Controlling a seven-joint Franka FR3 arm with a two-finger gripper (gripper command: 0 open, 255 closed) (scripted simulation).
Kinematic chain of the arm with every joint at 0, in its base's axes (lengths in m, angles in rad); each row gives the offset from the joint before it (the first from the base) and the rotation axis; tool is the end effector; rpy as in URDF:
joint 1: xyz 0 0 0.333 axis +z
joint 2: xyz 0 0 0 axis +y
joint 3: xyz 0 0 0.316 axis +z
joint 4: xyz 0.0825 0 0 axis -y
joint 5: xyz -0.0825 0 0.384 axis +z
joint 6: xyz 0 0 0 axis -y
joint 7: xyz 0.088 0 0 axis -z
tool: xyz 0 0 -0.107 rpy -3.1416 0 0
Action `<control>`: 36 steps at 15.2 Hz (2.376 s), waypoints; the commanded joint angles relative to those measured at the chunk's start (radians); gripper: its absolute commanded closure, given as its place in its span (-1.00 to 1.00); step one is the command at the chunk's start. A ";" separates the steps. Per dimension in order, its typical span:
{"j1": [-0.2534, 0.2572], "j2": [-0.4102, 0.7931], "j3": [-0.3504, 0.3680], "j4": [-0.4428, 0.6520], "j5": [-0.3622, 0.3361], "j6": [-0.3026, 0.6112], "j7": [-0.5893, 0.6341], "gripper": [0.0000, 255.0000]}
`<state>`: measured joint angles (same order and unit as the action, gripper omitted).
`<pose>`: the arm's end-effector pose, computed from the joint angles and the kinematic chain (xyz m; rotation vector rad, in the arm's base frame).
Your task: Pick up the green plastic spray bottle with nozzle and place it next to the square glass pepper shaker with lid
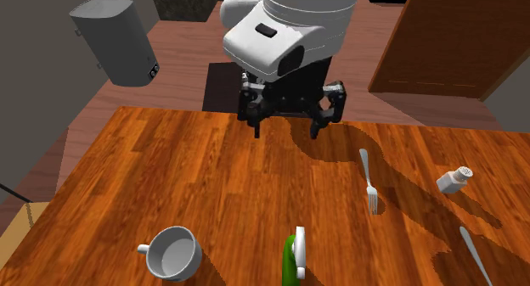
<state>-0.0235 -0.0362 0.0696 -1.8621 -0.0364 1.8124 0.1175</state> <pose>0.5495 0.0228 0.5265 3.1012 -0.0970 -0.0162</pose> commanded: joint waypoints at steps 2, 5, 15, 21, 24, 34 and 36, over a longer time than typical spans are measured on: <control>0.002 0.122 0.002 0.111 0.003 0.007 0.029 -1.00; 0.004 0.246 0.001 0.238 0.006 0.002 0.054 -1.00; 0.012 0.548 -0.005 0.561 0.015 -0.025 0.102 -1.00; 0.012 0.552 -0.005 0.504 0.015 0.035 0.102 -1.00; 0.012 0.552 -0.005 0.505 0.015 0.035 0.102 -1.00; 0.012 0.552 -0.005 0.505 0.015 0.035 0.102 1.00; 0.012 0.552 -0.005 0.504 0.015 0.035 0.102 1.00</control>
<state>-0.0117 0.5152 0.0646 -1.3574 -0.0218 1.8474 0.2198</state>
